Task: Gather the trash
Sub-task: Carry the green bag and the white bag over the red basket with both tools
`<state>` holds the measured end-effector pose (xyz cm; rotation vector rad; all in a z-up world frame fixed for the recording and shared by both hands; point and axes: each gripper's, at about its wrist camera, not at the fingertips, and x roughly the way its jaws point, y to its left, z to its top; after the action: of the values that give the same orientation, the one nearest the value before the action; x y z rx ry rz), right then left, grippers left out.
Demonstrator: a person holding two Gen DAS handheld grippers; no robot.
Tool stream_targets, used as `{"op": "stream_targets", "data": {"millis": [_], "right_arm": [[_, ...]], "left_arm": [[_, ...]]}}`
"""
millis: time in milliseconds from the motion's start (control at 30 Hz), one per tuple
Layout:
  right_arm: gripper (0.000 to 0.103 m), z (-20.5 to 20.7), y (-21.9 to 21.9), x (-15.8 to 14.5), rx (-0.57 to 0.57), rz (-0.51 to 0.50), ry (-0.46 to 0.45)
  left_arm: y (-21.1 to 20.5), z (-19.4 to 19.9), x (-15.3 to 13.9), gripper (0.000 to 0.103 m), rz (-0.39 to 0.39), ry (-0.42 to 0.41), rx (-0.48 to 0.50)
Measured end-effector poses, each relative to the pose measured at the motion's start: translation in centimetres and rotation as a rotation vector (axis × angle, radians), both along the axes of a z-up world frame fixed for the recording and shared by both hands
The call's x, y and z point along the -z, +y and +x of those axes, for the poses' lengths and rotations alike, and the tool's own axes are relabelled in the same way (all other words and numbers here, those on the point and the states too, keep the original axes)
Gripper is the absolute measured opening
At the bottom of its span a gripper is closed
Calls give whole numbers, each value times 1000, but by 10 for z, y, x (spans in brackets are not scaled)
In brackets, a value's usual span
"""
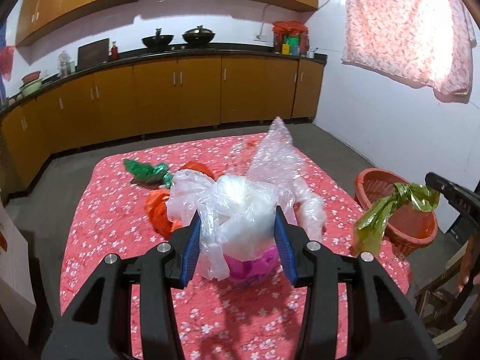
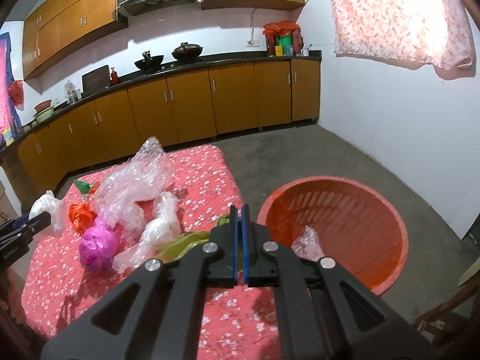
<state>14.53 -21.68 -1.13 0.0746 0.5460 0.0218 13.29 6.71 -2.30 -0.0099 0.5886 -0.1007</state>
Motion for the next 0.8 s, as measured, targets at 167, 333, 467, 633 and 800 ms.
{"op": "stream_targets", "data": {"millis": [167,333,467,633,800], "right_arm": [[4,4,-14,-9,34,-15,-20],[4,8,-35,-17,85,-26,-41],[4,11,-58,-22,138,-27,-54],[4,14,-81,-21,194,-27,-54],[4,16,-100,-14,246,-21,-45]], "left_arm": [[-20,7,-4,46,4,-11,50],[-48,15,-7,46,4,-21,114],[-72,24,-9,46,4,-27,167],[-104,36,-11,46,0,-31,226],[-141,49,-7,46,-8,-18,298]]}}
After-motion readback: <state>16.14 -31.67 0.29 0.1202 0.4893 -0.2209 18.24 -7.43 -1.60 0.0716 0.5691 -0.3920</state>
